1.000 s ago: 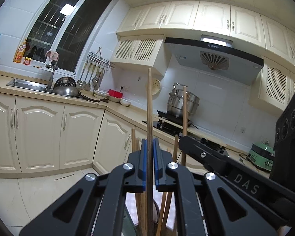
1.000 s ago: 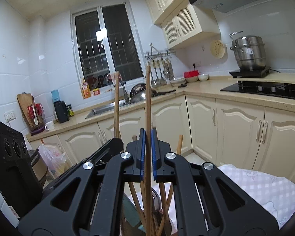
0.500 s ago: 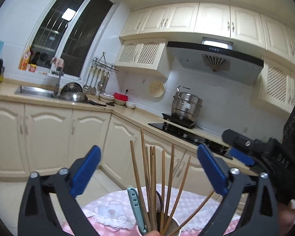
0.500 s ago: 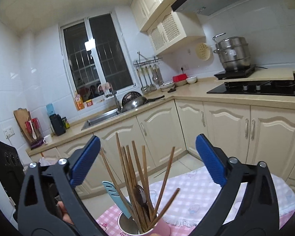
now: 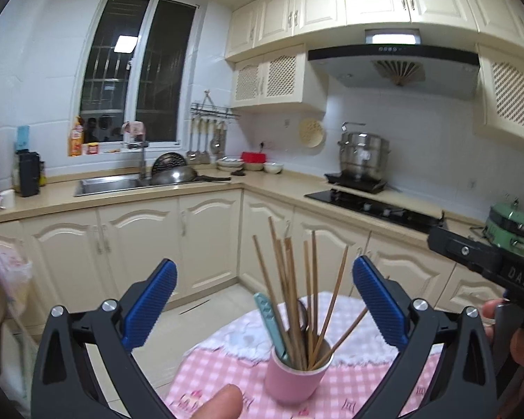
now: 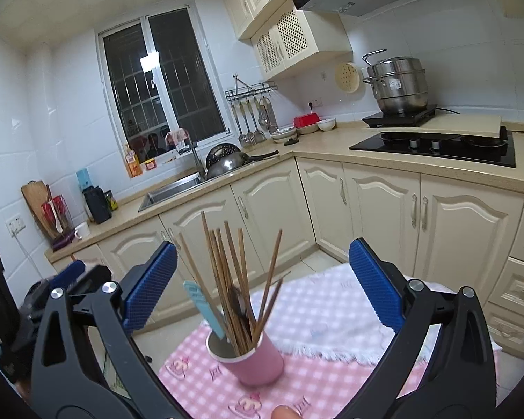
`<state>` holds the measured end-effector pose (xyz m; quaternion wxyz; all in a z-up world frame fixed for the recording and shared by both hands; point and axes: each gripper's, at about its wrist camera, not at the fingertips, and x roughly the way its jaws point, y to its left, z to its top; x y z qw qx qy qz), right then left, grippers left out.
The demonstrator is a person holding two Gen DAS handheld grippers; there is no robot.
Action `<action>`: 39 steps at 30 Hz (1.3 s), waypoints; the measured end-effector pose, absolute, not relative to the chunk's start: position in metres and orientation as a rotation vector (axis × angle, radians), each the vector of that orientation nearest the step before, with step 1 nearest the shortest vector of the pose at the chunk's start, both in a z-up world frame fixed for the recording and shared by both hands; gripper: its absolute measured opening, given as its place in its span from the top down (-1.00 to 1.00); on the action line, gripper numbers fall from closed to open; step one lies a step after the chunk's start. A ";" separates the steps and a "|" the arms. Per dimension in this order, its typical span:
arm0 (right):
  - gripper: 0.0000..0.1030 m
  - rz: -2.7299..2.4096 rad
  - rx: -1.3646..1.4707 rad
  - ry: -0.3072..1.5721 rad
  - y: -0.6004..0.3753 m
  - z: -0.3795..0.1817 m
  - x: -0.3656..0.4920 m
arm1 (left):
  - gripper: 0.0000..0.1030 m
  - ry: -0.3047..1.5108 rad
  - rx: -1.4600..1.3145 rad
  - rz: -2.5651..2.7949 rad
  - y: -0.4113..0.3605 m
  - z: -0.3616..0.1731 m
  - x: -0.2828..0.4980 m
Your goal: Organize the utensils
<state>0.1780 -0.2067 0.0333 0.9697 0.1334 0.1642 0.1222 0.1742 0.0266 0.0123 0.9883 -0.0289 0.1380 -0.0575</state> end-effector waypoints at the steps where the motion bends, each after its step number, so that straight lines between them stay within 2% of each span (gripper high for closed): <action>1: -0.88 0.238 0.258 0.342 -0.207 0.032 0.172 | -0.91 0.287 -0.053 -0.100 0.027 0.013 0.170; 21: -0.88 0.179 0.073 0.394 -0.169 0.001 0.077 | -0.91 0.341 -0.045 0.030 0.041 0.001 0.053; 39: -0.88 0.186 0.085 0.378 -0.162 -0.002 0.063 | -0.91 0.331 -0.056 0.039 0.039 0.002 0.041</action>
